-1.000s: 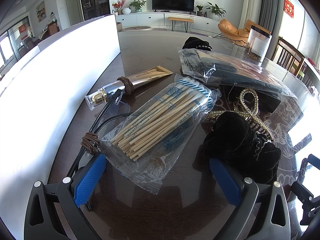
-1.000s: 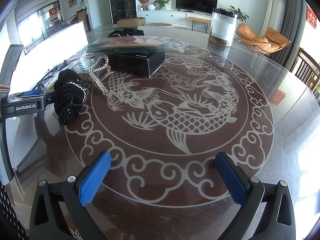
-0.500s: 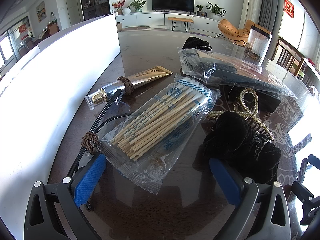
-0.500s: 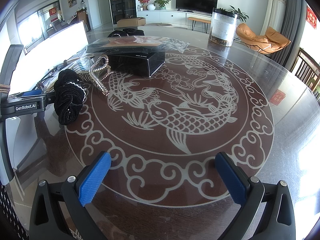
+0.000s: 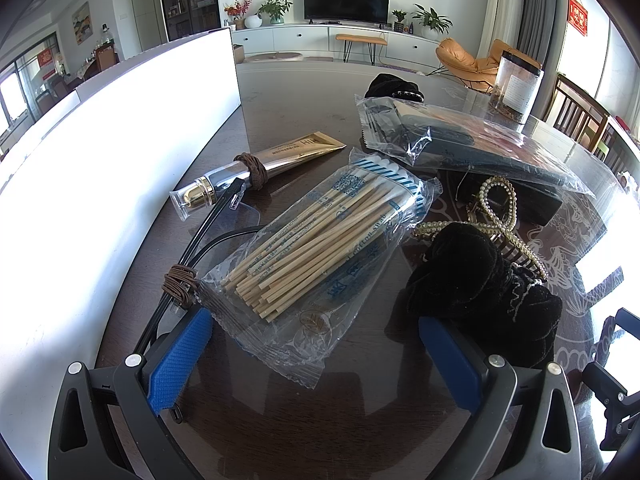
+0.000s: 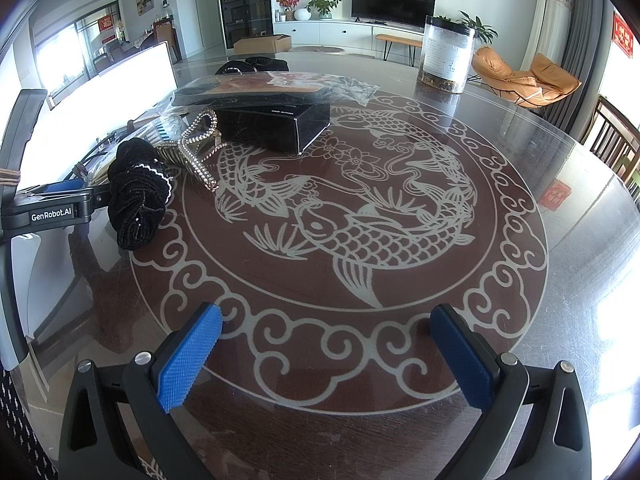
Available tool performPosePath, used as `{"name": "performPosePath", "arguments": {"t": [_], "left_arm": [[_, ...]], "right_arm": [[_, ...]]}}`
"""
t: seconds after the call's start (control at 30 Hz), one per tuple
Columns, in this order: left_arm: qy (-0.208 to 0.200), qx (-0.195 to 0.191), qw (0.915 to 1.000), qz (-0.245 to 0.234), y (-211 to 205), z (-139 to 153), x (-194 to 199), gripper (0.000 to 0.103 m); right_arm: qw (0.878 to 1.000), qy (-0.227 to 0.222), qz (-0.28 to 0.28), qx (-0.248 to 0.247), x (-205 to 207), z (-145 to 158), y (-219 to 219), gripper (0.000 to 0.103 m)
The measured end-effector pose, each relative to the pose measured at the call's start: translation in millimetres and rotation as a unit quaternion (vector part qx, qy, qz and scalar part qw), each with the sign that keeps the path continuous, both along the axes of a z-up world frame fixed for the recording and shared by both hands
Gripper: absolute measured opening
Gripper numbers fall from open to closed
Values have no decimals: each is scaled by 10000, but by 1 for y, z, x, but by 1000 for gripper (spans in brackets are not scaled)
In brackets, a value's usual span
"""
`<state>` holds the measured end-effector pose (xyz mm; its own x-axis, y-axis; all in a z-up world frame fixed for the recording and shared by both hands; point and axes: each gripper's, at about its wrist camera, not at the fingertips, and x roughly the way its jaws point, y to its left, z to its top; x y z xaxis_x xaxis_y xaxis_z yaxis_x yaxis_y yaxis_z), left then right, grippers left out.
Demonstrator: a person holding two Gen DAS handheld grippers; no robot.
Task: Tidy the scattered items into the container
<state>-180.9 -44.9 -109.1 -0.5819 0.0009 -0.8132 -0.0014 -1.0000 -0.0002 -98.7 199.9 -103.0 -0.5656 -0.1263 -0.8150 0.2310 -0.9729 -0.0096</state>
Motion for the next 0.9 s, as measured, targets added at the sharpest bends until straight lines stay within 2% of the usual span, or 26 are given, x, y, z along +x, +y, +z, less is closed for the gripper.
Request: {"name": "performPosePath", "arguments": {"t": [0.9], "left_arm": [[0,0,10000,2,0,0,0,103]], "right_arm": [[10000,0,1,-2,0,-1,1,103]]}}
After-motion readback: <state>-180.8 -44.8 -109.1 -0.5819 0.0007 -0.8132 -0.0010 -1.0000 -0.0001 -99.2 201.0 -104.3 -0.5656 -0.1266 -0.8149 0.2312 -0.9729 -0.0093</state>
